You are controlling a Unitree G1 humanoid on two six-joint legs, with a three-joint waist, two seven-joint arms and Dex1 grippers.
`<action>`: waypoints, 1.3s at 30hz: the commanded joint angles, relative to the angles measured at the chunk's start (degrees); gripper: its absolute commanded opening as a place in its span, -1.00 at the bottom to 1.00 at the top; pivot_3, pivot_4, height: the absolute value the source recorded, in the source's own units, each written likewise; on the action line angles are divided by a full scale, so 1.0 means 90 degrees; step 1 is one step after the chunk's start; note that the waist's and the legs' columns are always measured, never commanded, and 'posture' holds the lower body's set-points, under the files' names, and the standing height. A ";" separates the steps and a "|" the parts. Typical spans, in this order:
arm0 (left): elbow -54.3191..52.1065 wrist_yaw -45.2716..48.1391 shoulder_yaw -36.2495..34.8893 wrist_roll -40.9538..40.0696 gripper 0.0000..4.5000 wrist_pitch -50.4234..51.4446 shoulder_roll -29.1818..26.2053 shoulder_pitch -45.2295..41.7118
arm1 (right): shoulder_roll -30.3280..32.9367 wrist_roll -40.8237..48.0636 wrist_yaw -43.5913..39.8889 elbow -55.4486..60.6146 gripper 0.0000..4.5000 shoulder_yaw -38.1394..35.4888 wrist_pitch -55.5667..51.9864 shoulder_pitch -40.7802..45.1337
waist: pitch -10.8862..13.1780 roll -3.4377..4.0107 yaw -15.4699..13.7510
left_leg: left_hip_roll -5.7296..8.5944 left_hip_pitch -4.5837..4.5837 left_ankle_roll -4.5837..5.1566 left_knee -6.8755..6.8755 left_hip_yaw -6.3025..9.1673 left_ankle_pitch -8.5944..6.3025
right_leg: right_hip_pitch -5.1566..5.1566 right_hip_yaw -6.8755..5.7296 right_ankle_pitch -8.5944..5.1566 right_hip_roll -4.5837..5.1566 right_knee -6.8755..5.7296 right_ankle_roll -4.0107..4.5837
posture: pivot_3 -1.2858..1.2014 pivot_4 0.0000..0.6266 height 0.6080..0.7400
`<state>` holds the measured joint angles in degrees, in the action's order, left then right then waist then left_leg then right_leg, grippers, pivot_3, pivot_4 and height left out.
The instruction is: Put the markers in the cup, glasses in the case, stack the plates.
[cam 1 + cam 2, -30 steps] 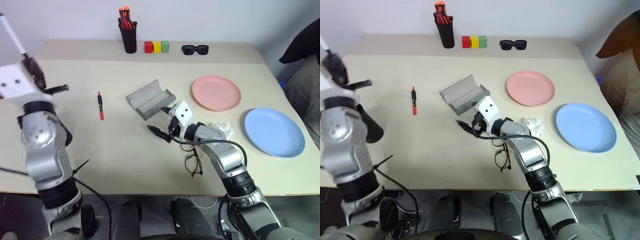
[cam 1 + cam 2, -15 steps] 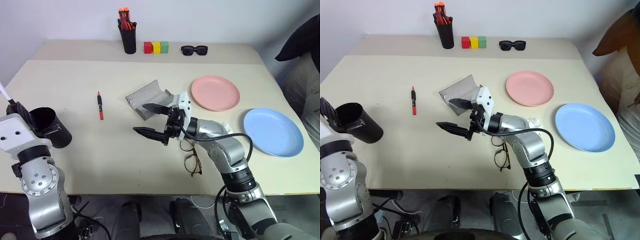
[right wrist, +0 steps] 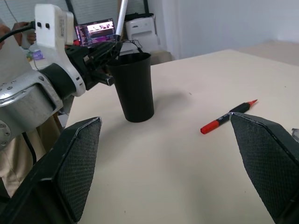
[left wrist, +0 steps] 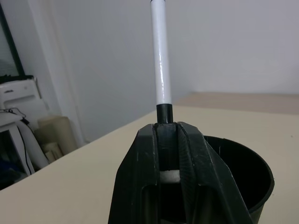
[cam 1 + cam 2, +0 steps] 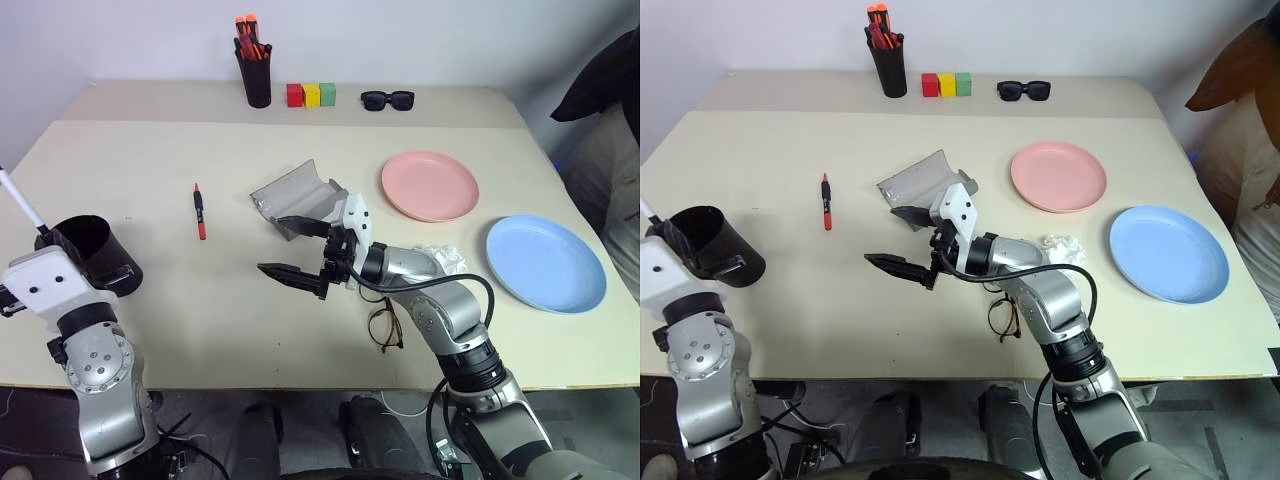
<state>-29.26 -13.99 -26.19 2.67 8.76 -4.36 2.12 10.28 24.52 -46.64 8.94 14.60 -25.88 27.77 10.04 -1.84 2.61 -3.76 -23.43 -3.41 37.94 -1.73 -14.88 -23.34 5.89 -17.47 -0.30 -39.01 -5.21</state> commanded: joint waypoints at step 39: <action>0.5396 0.0136 -0.0245 -0.1093 0.88 0.6101 -0.0835 -0.6241 | 0.0016 -0.0291 0.0813 0.0057 1.00 -0.0355 0.0243 -0.0206 | 0.0009 -0.0019 -0.0006 | 0.0006 -0.0011 -0.0006 -0.0020 0.0013 0.0003 | -0.0013 -0.0010 0.0001 -0.0003 0.0009 -0.0004 | 0.03 -0.52 1.00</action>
<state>18.37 -13.81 -28.89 -6.09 64.45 -11.21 -52.60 9.97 22.03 -38.76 6.51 11.58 -24.58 25.86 10.13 -2.01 2.56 -3.70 -23.53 -3.46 37.75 -1.62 -14.85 -23.46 5.79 -17.46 -0.32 -38.93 -5.25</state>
